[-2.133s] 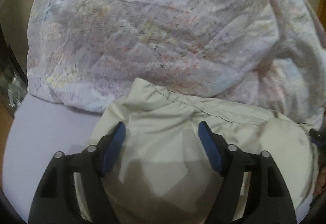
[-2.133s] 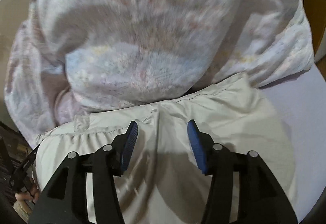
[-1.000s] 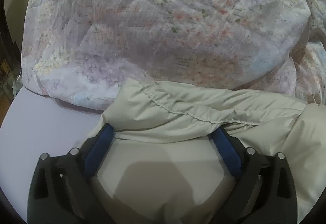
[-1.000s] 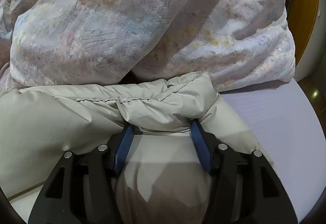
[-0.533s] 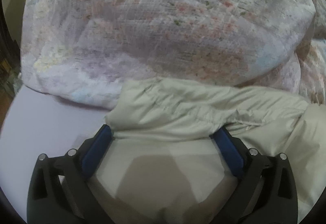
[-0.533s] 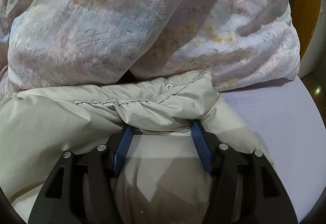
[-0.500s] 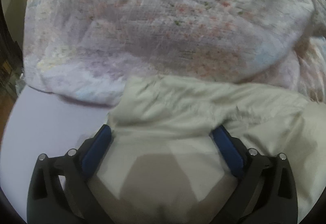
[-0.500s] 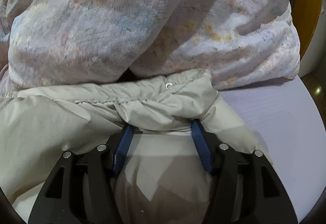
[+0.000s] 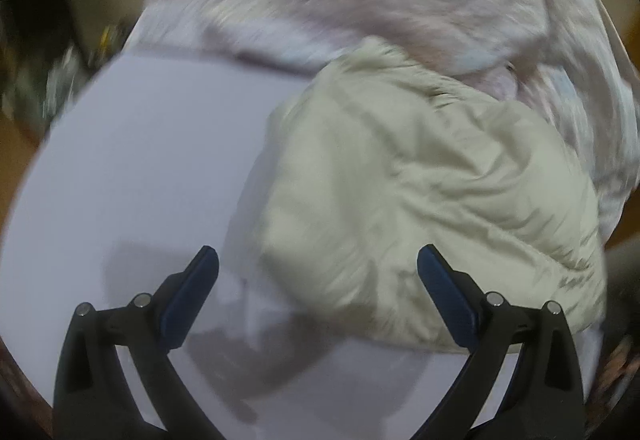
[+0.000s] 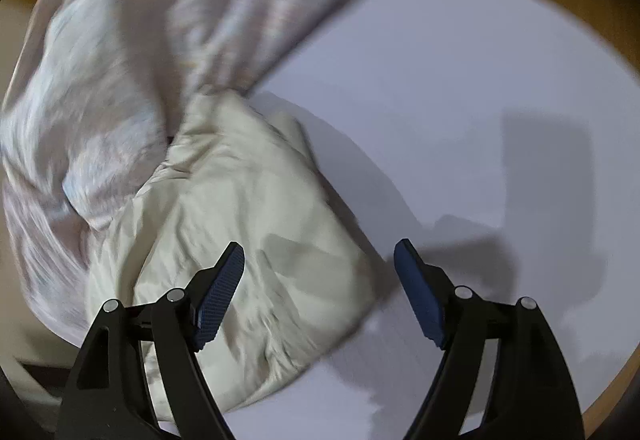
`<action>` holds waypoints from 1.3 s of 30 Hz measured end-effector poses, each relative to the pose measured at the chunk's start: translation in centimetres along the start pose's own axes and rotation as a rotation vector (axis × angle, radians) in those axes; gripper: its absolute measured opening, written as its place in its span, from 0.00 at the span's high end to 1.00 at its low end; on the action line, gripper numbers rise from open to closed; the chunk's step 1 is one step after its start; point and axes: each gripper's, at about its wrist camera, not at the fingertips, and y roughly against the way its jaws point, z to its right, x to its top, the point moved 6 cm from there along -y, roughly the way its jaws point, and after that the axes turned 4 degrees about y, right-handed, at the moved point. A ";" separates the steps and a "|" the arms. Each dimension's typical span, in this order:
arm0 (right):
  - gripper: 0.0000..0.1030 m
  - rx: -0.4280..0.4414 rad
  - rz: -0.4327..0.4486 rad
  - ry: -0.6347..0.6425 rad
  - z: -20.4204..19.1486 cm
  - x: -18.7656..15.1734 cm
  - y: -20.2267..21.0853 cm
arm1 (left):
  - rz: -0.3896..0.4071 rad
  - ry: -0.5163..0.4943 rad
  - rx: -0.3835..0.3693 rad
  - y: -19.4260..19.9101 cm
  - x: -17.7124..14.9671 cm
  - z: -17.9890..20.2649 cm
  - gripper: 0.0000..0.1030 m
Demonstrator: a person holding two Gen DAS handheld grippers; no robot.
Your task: Fold large clothes
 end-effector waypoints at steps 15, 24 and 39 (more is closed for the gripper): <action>0.37 0.182 -0.074 -0.185 -0.8 -2.4 -2.1 | -0.084 0.413 -0.184 -3.8 0.2 -0.3 0.25; 0.72 0.215 -0.040 -0.238 -1.9 -2.6 -1.7 | -0.061 0.484 -0.250 -3.8 1.1 0.3 0.67; 0.79 0.326 -0.058 -0.120 -4.6 -5.2 2.8 | -0.007 0.460 -0.368 2.5 0.9 -2.7 0.76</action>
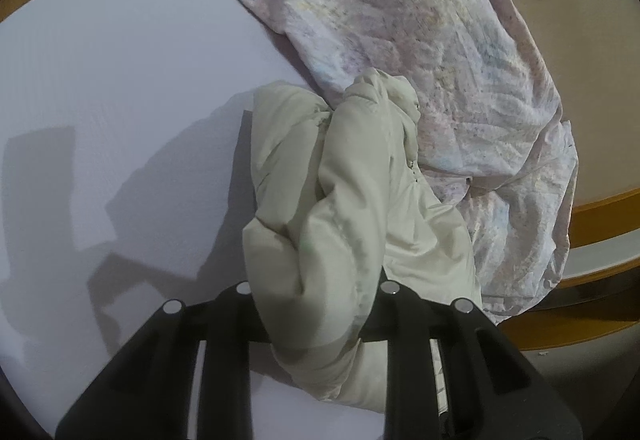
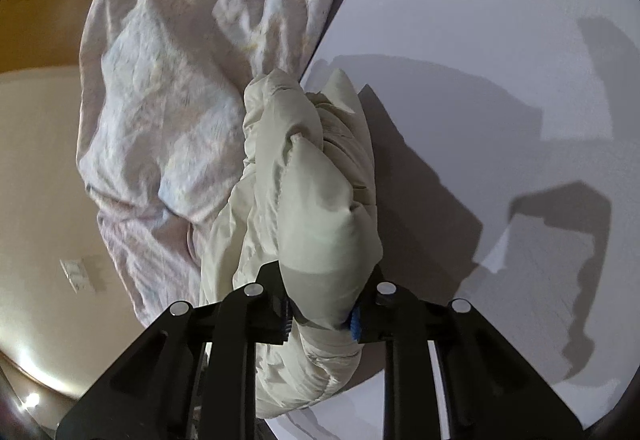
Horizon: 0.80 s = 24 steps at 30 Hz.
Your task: Fold large clothes
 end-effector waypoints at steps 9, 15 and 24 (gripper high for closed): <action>0.79 -0.005 -0.068 -0.020 3.0 -4.4 1.1 | 0.009 0.018 0.025 4.2 -1.9 -5.1 0.76; 0.79 -0.019 -0.085 -0.013 4.6 -6.6 2.3 | 0.012 0.022 0.037 6.2 -3.5 -7.3 0.76; 0.59 -0.186 -0.096 0.112 7.0 -8.9 4.1 | 0.015 0.049 0.081 6.5 -5.0 -10.3 0.65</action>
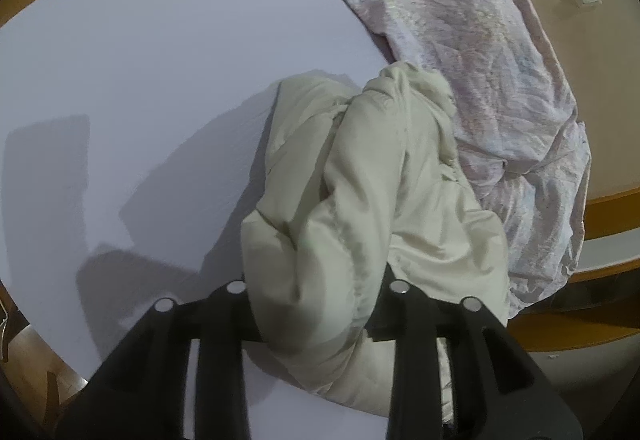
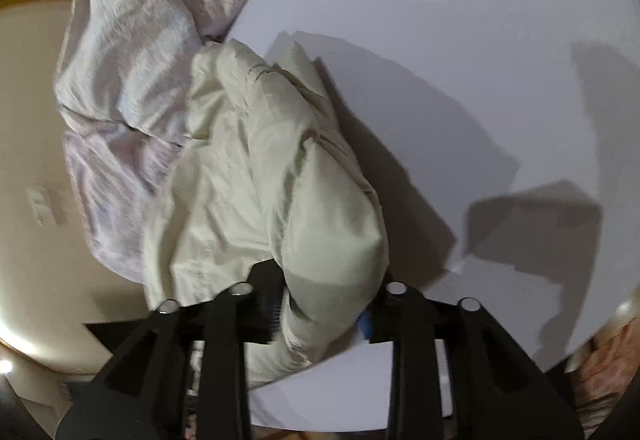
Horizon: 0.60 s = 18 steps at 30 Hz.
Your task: Fold large clothes
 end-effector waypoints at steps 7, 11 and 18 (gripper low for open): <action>0.42 -0.242 0.174 0.188 -1.3 2.3 3.7 | -0.001 0.024 0.022 -0.3 -0.8 -1.2 0.35; 0.42 -0.265 0.241 0.428 -6.9 2.2 3.5 | -0.007 0.039 0.028 -0.8 -1.1 -1.7 0.29; 0.59 -0.115 0.128 0.841 -18.2 -5.2 -3.4 | 0.013 0.043 0.018 -1.2 -0.4 -1.8 0.28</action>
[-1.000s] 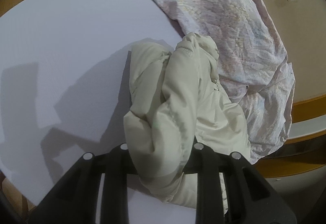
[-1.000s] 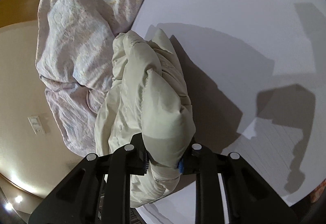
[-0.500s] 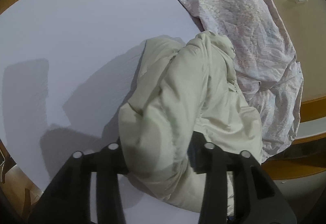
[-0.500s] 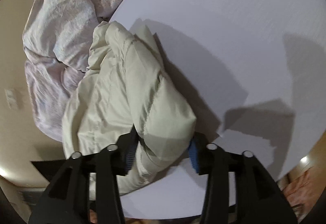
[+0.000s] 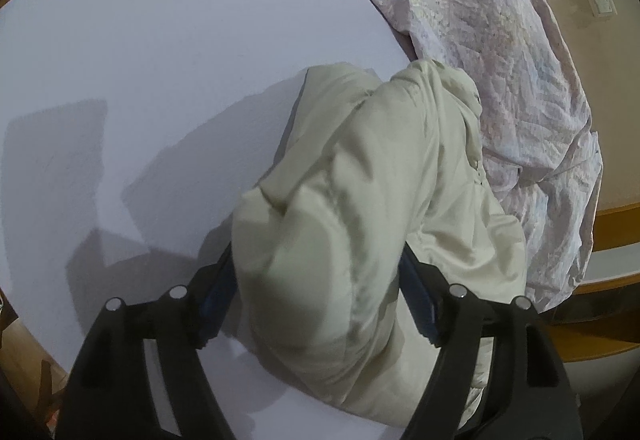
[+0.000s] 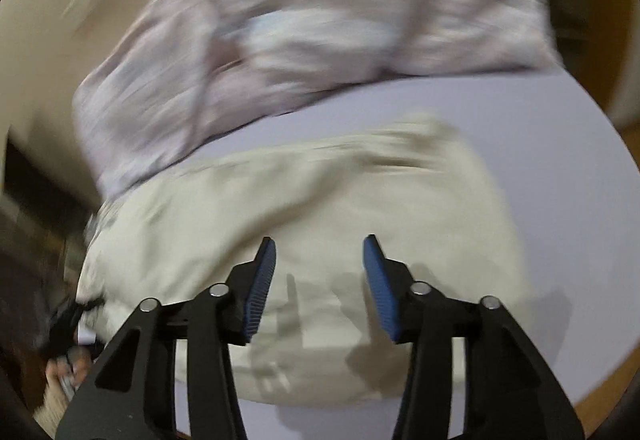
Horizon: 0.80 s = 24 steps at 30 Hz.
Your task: Fold large clothes
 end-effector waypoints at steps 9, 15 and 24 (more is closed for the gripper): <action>0.61 -0.063 -0.080 0.135 -4.2 -1.3 -6.7 | 0.012 0.014 -0.013 -0.9 0.2 0.4 0.28; 0.59 -0.120 -0.112 0.177 -4.0 -3.0 -9.8 | 0.009 0.015 -0.029 -1.5 0.5 0.9 0.26; 0.59 -0.168 -0.066 0.230 -4.5 -3.4 -10.8 | 0.023 -0.015 -0.053 -2.0 1.0 2.3 0.45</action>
